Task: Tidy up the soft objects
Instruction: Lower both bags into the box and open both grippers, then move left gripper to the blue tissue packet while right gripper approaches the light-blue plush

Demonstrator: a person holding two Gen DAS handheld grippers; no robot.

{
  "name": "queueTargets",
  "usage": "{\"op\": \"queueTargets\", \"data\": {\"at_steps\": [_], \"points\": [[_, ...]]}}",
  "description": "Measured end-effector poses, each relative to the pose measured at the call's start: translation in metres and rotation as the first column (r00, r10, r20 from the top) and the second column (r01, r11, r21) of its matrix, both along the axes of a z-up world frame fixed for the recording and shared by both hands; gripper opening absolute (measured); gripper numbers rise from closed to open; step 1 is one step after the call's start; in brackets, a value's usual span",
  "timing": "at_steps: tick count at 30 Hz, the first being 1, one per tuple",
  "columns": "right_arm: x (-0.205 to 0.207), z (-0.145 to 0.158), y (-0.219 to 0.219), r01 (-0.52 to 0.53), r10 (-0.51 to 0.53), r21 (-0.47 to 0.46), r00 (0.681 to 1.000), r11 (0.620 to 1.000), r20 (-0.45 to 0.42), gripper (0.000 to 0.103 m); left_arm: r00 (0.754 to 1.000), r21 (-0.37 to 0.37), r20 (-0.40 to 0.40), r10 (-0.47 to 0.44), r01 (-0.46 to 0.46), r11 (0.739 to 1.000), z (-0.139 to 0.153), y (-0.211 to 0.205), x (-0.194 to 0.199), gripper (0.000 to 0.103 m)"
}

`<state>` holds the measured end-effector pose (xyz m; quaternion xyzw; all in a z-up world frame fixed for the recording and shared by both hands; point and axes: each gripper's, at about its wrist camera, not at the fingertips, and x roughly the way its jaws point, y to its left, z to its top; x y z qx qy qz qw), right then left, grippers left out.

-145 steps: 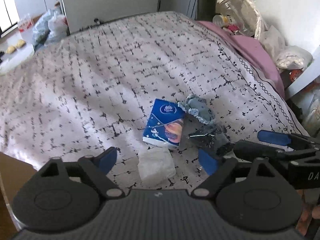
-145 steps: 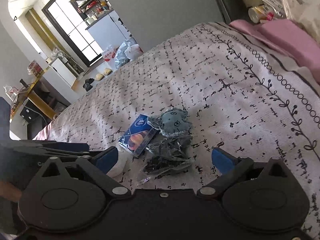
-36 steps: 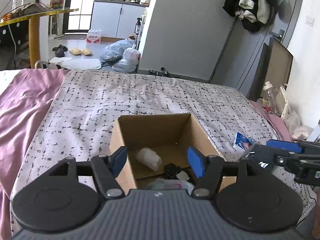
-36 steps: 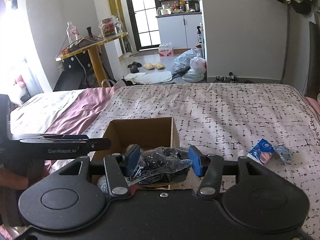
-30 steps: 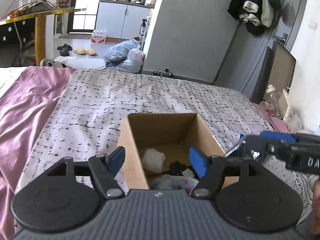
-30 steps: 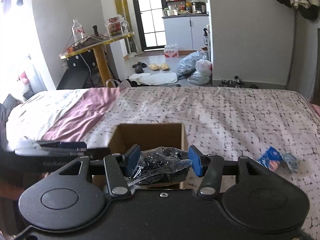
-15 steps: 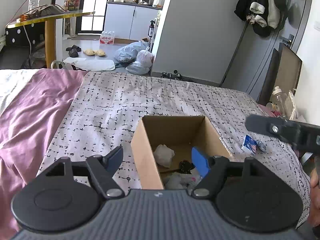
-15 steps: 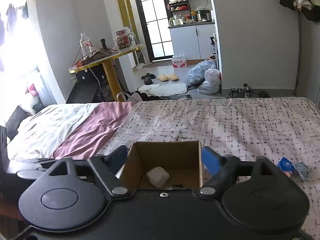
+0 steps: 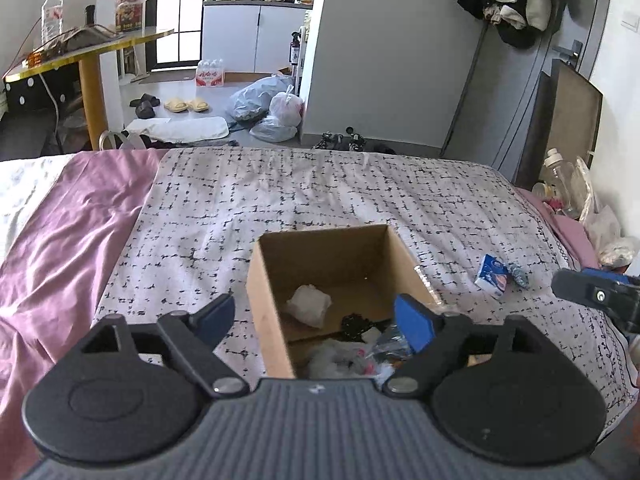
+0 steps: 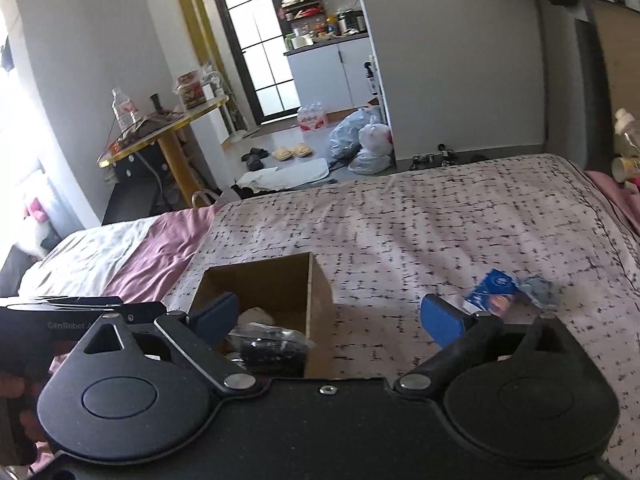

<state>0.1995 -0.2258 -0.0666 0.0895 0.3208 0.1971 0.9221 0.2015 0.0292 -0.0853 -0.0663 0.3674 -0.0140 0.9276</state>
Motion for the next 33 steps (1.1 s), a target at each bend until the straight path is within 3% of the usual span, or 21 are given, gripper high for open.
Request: {"op": "queueTargets", "data": {"at_steps": [15,33], "points": [[-0.005,-0.008,-0.073,0.099,-0.098,0.063,0.995,0.993,-0.020,0.103,0.996,0.052,-0.026,-0.086,0.087,0.995,0.013,-0.069,0.017,0.090],[0.007,-0.029,-0.129,0.170,-0.168,0.052,0.985,0.984,-0.037,0.103,0.986,0.067,-0.052,-0.157,0.160,0.985,0.011,-0.127,0.051,0.090]]}}
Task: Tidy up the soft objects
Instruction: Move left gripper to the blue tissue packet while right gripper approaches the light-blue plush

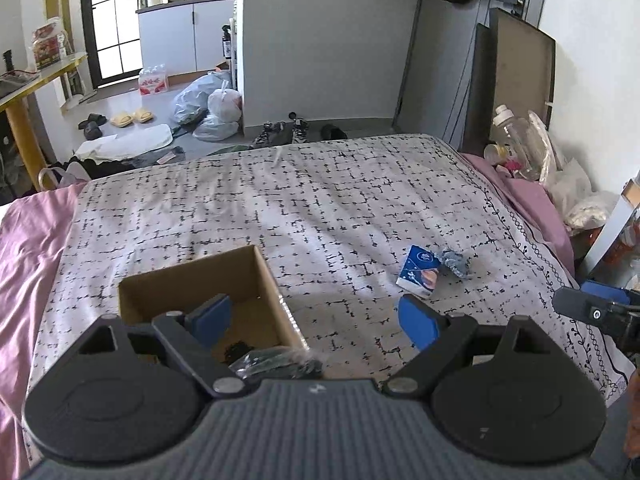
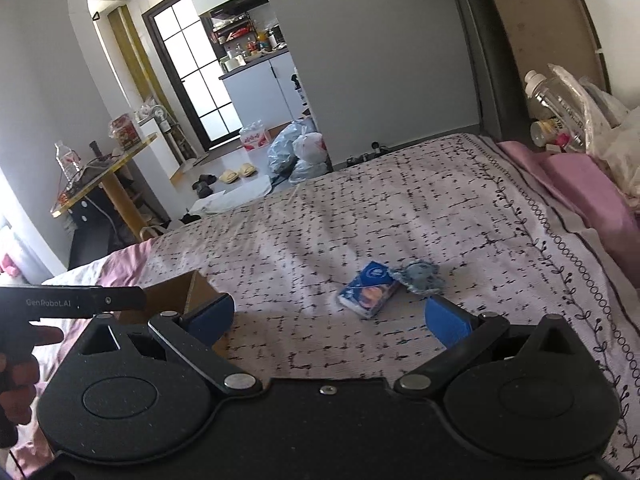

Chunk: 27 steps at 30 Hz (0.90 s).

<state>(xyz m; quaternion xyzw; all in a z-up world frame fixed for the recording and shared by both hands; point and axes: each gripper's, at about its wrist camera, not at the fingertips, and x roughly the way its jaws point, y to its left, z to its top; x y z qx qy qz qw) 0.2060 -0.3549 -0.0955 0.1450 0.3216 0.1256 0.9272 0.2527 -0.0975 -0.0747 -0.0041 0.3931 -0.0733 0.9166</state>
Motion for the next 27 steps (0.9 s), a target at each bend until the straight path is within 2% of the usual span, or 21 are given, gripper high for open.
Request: {"op": "queueTargets", "data": {"at_steps": [5,9,14,27], "points": [[0.007,-0.013,-0.009,0.001,-0.001,0.003,1.000,1.000,-0.008,0.103,0.999,0.014,-0.024,-0.028,0.028,1.000,-0.010,-0.018,0.015,0.090],[0.016,-0.022,-0.015,0.041,-0.041,-0.020,0.999,0.999,0.002,0.103,0.998,0.023,-0.036,-0.048,0.049,0.999,-0.018,-0.030,0.026,0.090],[0.031,-0.033,-0.028,0.051,-0.051,0.001,0.999,0.999,-0.013,0.101,0.996,0.018,-0.053,-0.071,0.072,0.997,-0.026,-0.046,0.046,0.089],[0.076,-0.062,-0.047,0.038,-0.032,0.067,0.996,0.997,-0.086,0.091,0.985,0.014,-0.112,-0.132,0.134,0.991,-0.065,-0.094,0.099,0.089]]}}
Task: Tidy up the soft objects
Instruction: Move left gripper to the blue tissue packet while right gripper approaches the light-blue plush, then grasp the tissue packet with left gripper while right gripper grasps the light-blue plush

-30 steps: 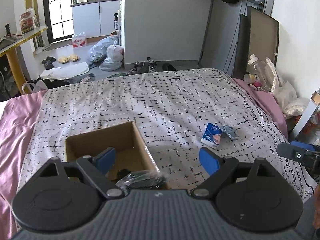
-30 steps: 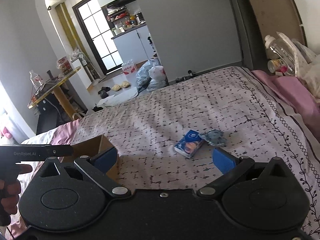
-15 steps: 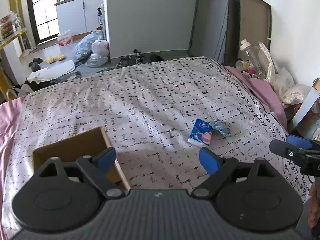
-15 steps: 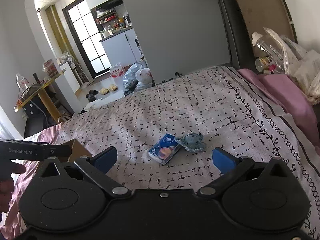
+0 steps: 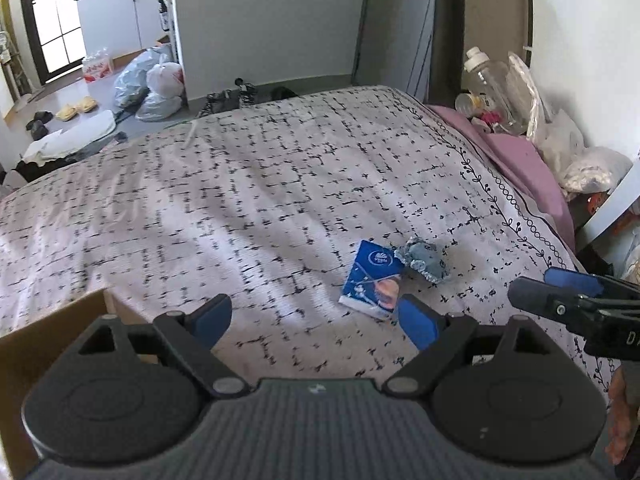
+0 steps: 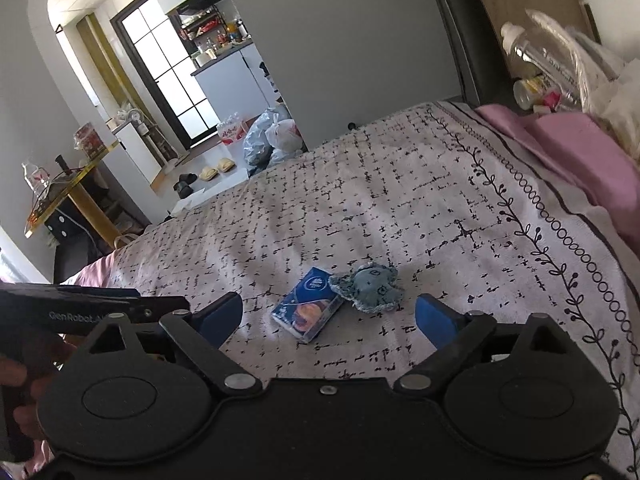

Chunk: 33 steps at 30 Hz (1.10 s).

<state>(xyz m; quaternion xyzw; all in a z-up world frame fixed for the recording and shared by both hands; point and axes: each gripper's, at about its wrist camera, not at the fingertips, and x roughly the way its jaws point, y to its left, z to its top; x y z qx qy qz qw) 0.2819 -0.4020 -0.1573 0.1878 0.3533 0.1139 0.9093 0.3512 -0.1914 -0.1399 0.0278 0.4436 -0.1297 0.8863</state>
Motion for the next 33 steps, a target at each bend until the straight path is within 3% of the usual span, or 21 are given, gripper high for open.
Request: {"op": "queueTargets", "data": {"at_steps": [11,18,23,26,30,32,33], "points": [[0.041,-0.032,-0.021,0.040,-0.038,0.037,0.997,0.999,-0.064,0.067,0.996,0.026,-0.041,-0.074,0.075,0.997,-0.041,-0.042,0.037,0.086],[0.063,-0.052,-0.025,0.046,-0.042,0.040,0.993,0.998,-0.108,0.067,0.990,0.018,-0.094,-0.104,0.106,0.994,-0.067,-0.063,0.059,0.086],[0.076,-0.062,-0.019,0.022,-0.017,0.035,0.991,0.999,-0.132,0.067,0.976,-0.001,-0.182,-0.121,0.123,0.992,-0.092,-0.070,0.071,0.084],[0.085,-0.067,-0.016,0.024,-0.017,0.043,0.989,0.999,-0.145,0.067,0.975,0.014,-0.179,-0.132,0.136,0.991,-0.097,-0.074,0.073,0.084],[0.091,-0.072,-0.006,0.014,-0.012,0.017,0.988,1.000,-0.153,0.067,0.973,-0.017,-0.190,-0.133,0.132,0.991,-0.100,-0.071,0.079,0.070],[0.094,-0.074,-0.004,0.041,-0.039,0.008,0.986,0.999,-0.161,0.067,0.972,-0.048,-0.211,-0.106,0.098,0.994,-0.104,-0.066,0.083,0.056],[0.095,-0.076,-0.002,0.039,-0.036,0.016,0.985,0.999,-0.166,0.067,0.973,-0.059,-0.210,-0.100,0.089,0.994,-0.105,-0.064,0.084,0.056]]}}
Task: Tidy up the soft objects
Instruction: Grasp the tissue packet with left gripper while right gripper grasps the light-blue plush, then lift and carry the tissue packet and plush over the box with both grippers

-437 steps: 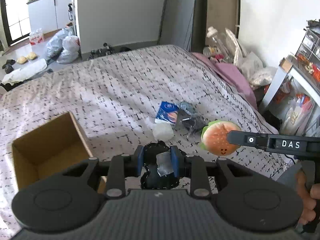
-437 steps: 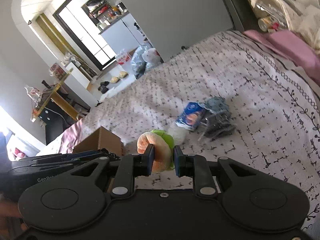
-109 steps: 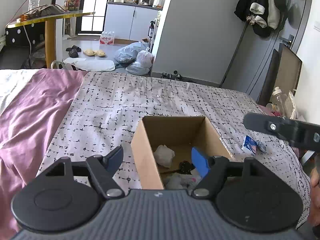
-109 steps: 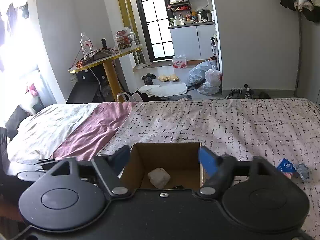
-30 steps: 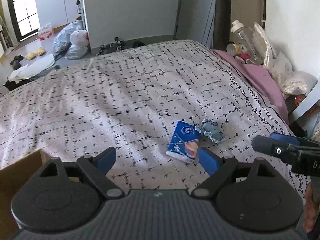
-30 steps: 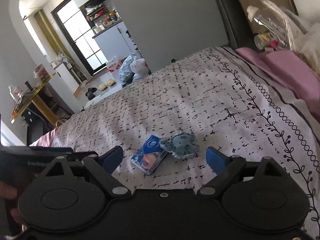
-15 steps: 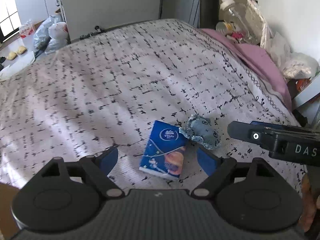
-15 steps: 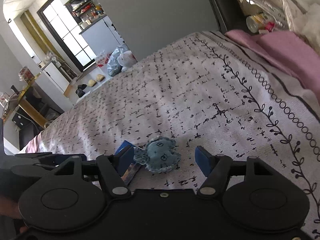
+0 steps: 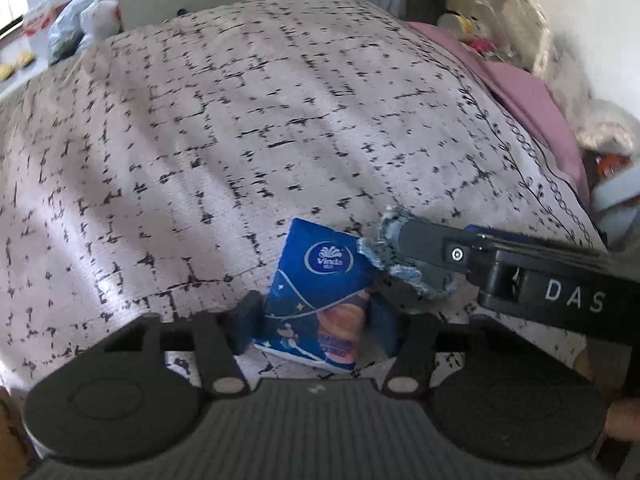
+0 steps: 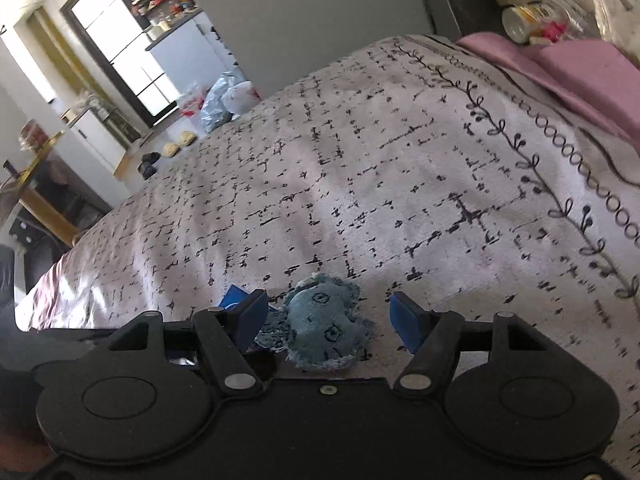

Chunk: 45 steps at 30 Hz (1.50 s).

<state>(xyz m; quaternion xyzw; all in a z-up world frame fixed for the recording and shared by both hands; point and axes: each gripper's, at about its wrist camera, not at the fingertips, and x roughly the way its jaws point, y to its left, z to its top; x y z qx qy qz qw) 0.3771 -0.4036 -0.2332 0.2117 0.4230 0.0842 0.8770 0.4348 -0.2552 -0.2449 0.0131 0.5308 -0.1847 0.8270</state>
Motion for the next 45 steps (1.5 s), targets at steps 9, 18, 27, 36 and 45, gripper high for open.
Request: {"op": "queueTargets", "data": {"at_steps": [9,18,27,36,45], "points": [[-0.004,-0.005,0.014,-0.041,0.039,-0.059,0.999,0.997,-0.029,0.030,1.000,0.002,0.011,-0.024,0.024,1.000,0.009,0.007,-0.014,0.050],[-0.037,0.026,0.005,-0.012,0.014,-0.074,0.999,0.997,0.030,0.028,0.998,-0.026,0.058,-0.006,0.007,1.000,0.042,0.023,-0.030,0.050],[-0.077,0.083,0.011,-0.012,0.023,-0.098,0.993,0.995,0.114,0.028,0.987,-0.061,0.160,0.006,0.003,0.998,0.099,0.042,-0.056,0.050],[-0.111,0.121,0.032,-0.021,0.039,-0.094,0.980,0.995,0.195,0.028,0.969,-0.072,0.243,0.038,-0.022,0.997,0.143,0.071,-0.102,0.050],[-0.140,0.150,0.047,-0.064,0.068,-0.027,0.971,0.998,0.231,0.028,0.943,-0.056,0.321,0.085,-0.071,0.996,0.184,0.112,-0.147,0.050]]}}
